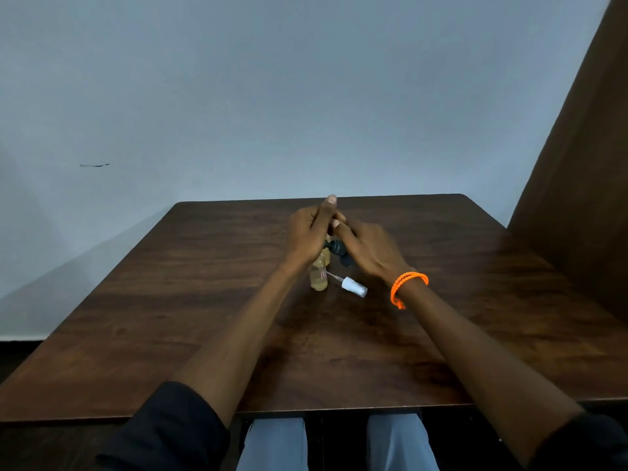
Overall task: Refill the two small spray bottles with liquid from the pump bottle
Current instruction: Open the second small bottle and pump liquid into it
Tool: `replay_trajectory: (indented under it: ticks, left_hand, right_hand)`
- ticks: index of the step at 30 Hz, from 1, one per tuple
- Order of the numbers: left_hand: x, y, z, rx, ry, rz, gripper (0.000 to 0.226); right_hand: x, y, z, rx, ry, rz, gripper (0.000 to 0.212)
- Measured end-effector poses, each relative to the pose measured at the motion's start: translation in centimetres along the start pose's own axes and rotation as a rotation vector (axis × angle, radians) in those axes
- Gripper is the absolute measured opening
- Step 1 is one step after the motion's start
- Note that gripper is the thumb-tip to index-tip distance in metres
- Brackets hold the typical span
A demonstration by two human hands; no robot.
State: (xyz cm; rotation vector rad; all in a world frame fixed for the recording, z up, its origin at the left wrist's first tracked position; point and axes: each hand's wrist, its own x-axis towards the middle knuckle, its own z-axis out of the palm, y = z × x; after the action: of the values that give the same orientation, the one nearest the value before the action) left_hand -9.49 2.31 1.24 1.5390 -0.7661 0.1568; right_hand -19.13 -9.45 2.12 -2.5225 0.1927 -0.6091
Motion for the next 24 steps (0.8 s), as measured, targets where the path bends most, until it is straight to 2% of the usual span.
replay_trajectory:
  ticks: [2, 6, 12, 17, 24]
  left_hand:
    - [-0.2, 0.3, -0.1, 0.071, -0.009, 0.011, 0.05]
    - [-0.4, 0.4, -0.4, 0.166, -0.027, 0.003, 0.049]
    - [-0.5, 0.7, 0.0, 0.226, -0.068, -0.073, 0.051]
    - [0.4, 1.8, -0.3, 0.18, -0.076, -0.109, 0.064]
    - [0.6, 1.8, 0.0, 0.296, -0.21, -0.015, 0.069]
  right_hand:
    - [0.4, 0.8, -0.7, 0.111, -0.032, -0.036, 0.055]
    - [0.8, 3.0, -1.7, 0.116, -0.046, -0.103, 0.058]
    - [0.0, 4.0, -1.1, 0.172, 0.025, 0.079, 0.056]
    - [-0.1, 3.3, 0.0, 0.16, 0.173, 0.193, 0.074]
    - [-0.5, 3.0, 0.1, 0.041, 0.244, 0.179, 0.072]
